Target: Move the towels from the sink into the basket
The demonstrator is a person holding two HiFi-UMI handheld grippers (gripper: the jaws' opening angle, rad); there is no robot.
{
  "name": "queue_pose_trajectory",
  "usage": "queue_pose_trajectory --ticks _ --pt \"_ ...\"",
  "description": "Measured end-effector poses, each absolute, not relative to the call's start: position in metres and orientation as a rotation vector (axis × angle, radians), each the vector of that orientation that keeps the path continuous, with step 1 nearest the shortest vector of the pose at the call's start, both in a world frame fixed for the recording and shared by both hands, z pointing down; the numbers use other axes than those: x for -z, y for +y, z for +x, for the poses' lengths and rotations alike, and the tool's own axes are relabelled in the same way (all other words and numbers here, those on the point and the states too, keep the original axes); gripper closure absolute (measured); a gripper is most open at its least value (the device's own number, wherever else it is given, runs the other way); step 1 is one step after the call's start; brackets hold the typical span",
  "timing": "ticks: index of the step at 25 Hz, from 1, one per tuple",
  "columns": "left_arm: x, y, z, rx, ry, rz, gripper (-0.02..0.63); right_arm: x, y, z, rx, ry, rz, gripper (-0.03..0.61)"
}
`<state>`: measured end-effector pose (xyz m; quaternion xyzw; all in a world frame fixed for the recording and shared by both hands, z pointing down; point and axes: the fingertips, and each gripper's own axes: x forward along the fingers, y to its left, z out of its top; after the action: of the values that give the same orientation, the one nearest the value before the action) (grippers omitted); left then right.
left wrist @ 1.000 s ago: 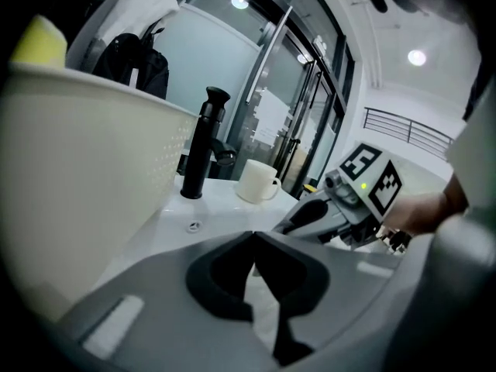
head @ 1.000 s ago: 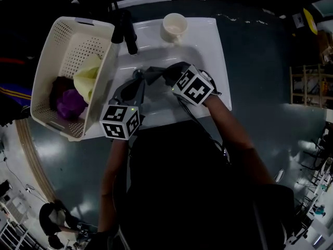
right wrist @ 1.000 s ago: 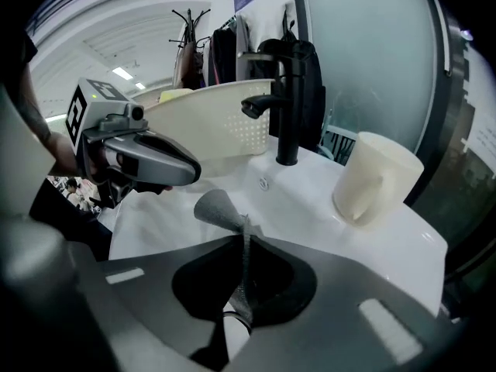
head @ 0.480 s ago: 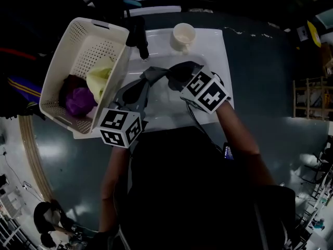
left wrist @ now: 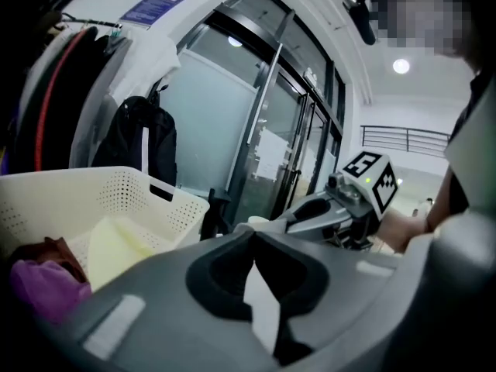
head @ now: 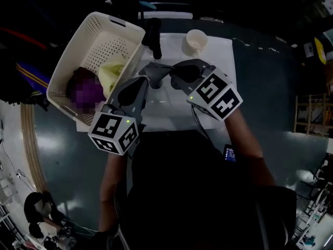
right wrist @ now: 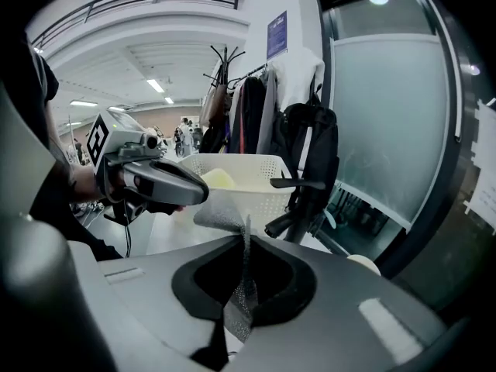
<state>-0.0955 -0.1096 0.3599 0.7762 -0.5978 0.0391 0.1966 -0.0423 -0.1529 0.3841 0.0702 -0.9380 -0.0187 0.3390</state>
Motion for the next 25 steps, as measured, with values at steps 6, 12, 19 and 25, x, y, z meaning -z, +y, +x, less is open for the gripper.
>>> queue_pose_trajectory --ticks 6,12,19,25 --pt "-0.338 -0.092 -0.126 -0.067 -1.817 2.134 0.609 -0.361 -0.146 -0.065 0.116 -2.515 0.153 0.571" --pt "-0.321 -0.069 -0.151 -0.036 -1.929 2.079 0.609 -0.336 -0.135 -0.089 0.175 -2.583 0.116 0.571" --pt "-0.307 -0.042 -0.185 -0.001 -2.067 2.003 0.609 -0.306 -0.122 -0.124 0.262 -2.665 0.062 0.571" --pt "-0.299 -0.014 -0.211 0.037 -2.170 1.922 0.609 -0.283 -0.108 -0.153 0.356 -2.718 0.036 0.571"
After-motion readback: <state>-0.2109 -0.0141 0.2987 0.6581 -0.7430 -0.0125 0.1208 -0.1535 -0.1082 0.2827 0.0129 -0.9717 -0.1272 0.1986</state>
